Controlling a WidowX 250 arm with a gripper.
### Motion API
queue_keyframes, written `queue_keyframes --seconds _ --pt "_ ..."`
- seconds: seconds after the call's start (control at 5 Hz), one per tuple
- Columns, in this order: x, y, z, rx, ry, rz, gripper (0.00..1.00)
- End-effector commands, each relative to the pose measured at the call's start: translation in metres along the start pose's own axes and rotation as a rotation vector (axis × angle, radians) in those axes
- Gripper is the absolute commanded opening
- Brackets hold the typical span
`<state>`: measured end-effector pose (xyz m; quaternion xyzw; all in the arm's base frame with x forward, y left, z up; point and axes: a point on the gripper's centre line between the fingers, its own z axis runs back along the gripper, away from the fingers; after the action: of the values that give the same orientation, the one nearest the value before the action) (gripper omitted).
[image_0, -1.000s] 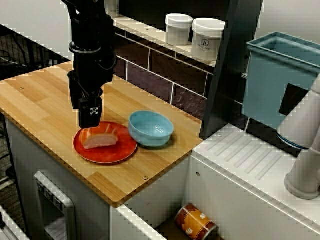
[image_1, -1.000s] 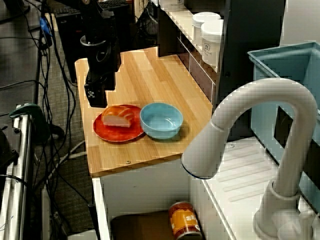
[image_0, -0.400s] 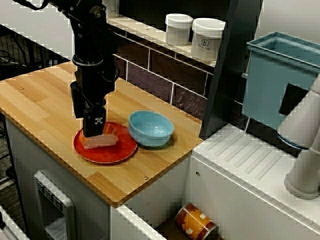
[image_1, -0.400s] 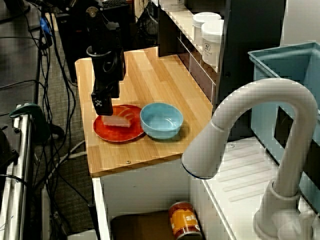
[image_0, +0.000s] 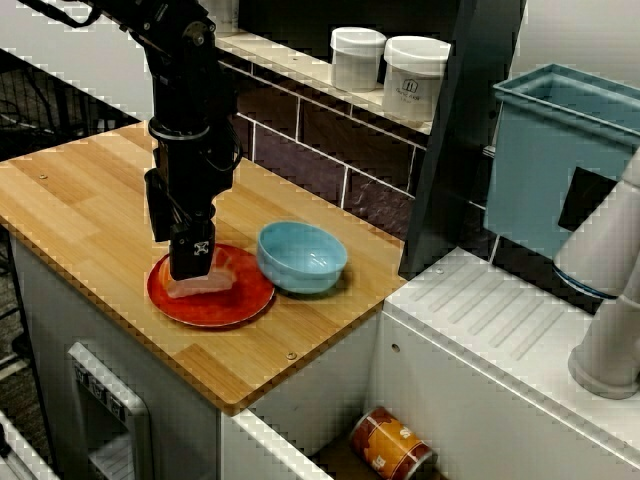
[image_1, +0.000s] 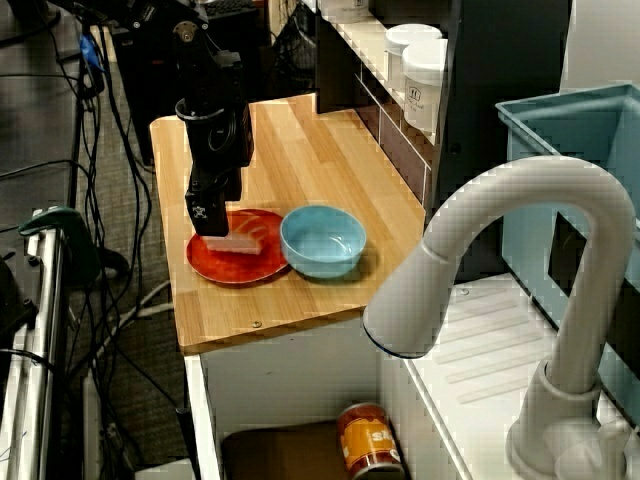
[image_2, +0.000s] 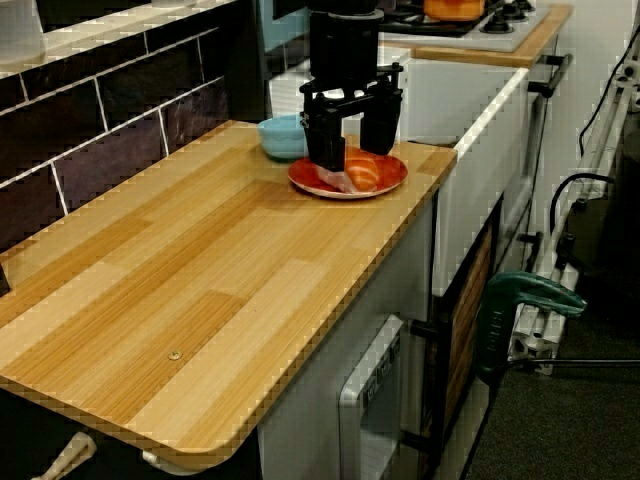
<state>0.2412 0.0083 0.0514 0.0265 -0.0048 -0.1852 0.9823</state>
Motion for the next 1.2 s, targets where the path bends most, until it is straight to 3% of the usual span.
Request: queue_keyframes --seconds 0.0,0.4,0.6,0.8,1.0 --pt "-0.004 -0.011 0.001 0.003 -0.007 -0.001 1.00" --pt "0.000 -0.013 -0.007 0.036 -0.044 -0.124 1.00" --pt "0.003 -0.012 -0.014 0.033 -0.035 -0.111 1.00" --pt "0.004 -0.008 -0.020 0.025 -0.032 -0.067 0.00" --pt "0.006 -0.002 -0.020 0.011 -0.019 -0.046 0.00"
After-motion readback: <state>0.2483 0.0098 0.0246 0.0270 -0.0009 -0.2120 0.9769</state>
